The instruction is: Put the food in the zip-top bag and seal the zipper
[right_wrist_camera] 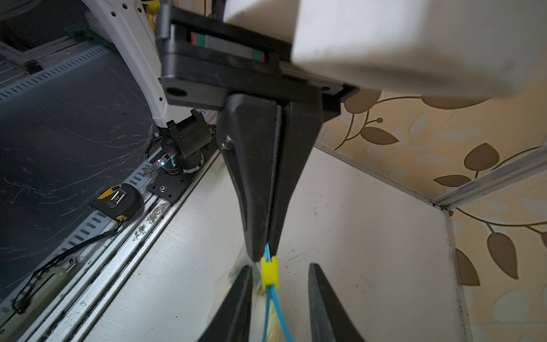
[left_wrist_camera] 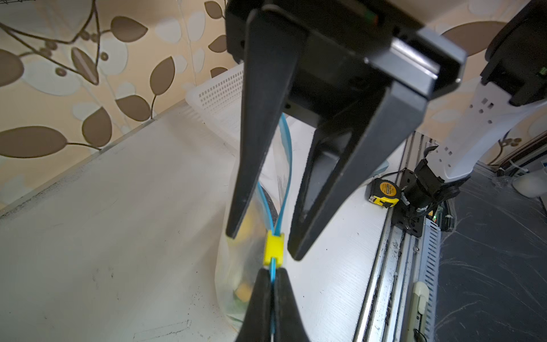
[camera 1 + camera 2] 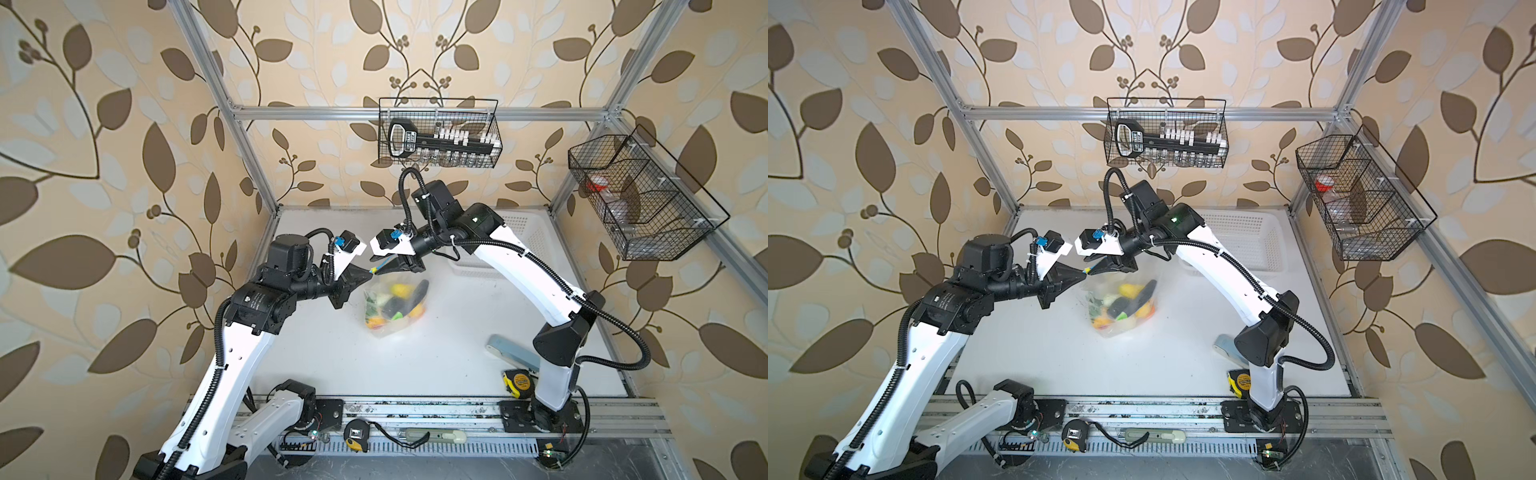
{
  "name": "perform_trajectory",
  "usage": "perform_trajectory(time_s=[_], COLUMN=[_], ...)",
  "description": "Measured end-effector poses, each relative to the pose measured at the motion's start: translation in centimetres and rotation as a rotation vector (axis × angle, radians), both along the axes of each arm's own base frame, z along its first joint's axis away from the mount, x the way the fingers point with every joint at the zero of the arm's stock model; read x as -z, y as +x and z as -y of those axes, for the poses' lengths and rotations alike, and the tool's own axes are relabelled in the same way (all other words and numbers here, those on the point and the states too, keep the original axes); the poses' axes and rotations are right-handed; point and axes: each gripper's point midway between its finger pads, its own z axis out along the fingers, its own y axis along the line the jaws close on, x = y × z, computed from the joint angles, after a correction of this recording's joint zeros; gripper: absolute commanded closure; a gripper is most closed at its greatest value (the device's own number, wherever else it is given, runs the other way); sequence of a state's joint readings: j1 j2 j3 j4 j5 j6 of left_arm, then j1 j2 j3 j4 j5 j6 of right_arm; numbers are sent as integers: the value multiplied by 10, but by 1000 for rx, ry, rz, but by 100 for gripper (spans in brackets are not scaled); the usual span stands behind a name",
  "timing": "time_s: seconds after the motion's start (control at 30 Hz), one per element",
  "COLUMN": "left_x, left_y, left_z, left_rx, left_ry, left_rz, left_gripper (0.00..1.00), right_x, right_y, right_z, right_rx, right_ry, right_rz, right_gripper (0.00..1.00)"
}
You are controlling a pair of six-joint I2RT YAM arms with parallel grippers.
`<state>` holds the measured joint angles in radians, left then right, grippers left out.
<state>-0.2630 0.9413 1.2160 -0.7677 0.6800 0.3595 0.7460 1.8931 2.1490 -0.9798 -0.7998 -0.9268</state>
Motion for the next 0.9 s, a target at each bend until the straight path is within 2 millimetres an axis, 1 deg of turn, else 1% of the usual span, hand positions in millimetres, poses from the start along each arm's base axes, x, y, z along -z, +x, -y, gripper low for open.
perform_trajectory(time_s=[0.27,0.9], left_x=[0,-1], left_y=[0,-1], left_z=[0,-1], left_rx=[0,-4], left_ry=[0,-2], left_rz=[0,4], left_gripper=[100,100], right_x=[2,3], right_y=[-2,-3], right_z=[2,1], right_rx=[-5,-7], right_ry=[-11,-14], right_rz=[-5,-4], right_gripper=[77,80])
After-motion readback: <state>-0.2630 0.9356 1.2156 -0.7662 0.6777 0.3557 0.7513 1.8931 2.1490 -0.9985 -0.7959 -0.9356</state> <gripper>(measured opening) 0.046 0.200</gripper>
